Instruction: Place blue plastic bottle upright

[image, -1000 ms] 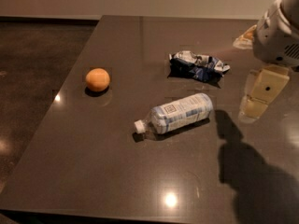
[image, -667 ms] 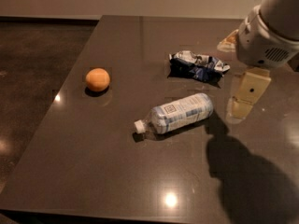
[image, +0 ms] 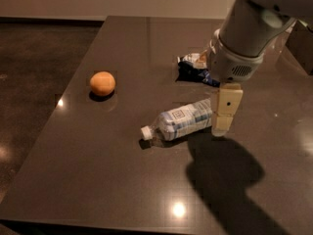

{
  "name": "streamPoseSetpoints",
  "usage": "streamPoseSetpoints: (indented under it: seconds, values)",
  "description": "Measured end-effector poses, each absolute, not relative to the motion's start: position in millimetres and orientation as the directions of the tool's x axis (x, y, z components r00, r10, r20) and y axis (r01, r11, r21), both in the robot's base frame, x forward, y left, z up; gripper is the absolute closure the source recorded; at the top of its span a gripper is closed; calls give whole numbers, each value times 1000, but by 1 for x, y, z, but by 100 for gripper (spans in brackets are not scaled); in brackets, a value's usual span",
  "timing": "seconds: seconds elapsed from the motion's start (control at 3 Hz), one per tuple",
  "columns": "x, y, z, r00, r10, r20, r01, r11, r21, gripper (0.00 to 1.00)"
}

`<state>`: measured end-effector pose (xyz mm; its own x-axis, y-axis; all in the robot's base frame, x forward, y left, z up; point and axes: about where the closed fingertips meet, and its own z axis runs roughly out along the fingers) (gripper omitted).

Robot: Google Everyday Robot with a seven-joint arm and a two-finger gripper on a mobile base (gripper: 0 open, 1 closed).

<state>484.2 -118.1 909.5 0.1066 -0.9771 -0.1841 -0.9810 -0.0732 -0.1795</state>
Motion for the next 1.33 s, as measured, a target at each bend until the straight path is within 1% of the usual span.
streamPoseSetpoints:
  seconds: [0.67, 1.33]
  values:
    - [480, -90, 877, 211, -962, -170, -972, -190, -135, 0]
    - [474, -73, 859, 254, -953, -165, -964, -236, -120, 0]
